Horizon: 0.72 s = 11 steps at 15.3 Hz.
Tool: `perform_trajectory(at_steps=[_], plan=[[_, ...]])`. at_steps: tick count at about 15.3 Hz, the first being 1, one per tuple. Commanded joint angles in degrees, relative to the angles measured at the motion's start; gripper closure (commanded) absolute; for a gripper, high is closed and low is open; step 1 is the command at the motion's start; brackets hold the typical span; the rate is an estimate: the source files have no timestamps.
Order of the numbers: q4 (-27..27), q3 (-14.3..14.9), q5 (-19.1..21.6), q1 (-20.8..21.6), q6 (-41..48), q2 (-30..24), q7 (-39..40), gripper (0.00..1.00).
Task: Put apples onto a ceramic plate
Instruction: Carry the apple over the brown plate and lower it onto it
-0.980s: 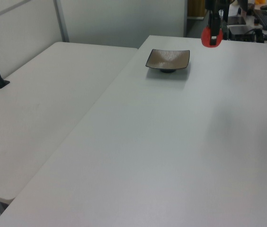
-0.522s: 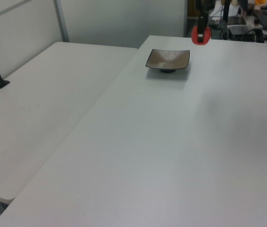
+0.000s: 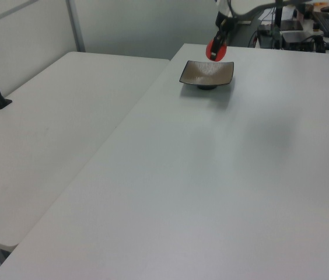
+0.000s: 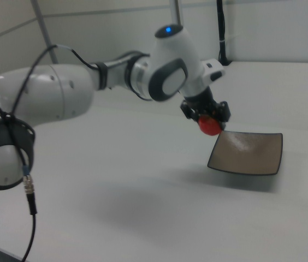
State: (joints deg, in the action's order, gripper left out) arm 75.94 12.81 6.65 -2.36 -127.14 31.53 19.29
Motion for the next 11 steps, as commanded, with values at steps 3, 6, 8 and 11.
perform_trajectory(at_steps=[3,6,8,11], plan=[[-2.5,0.4,1.1,-1.0,-11.4,7.3,-2.3,0.90],[-2.5,0.4,1.0,-1.8,-17.4,11.3,-2.4,0.87],[-2.5,0.4,0.8,-1.9,-18.3,12.0,-2.3,0.86],[-2.5,0.4,0.6,-2.4,-21.1,13.5,-2.3,0.80]])
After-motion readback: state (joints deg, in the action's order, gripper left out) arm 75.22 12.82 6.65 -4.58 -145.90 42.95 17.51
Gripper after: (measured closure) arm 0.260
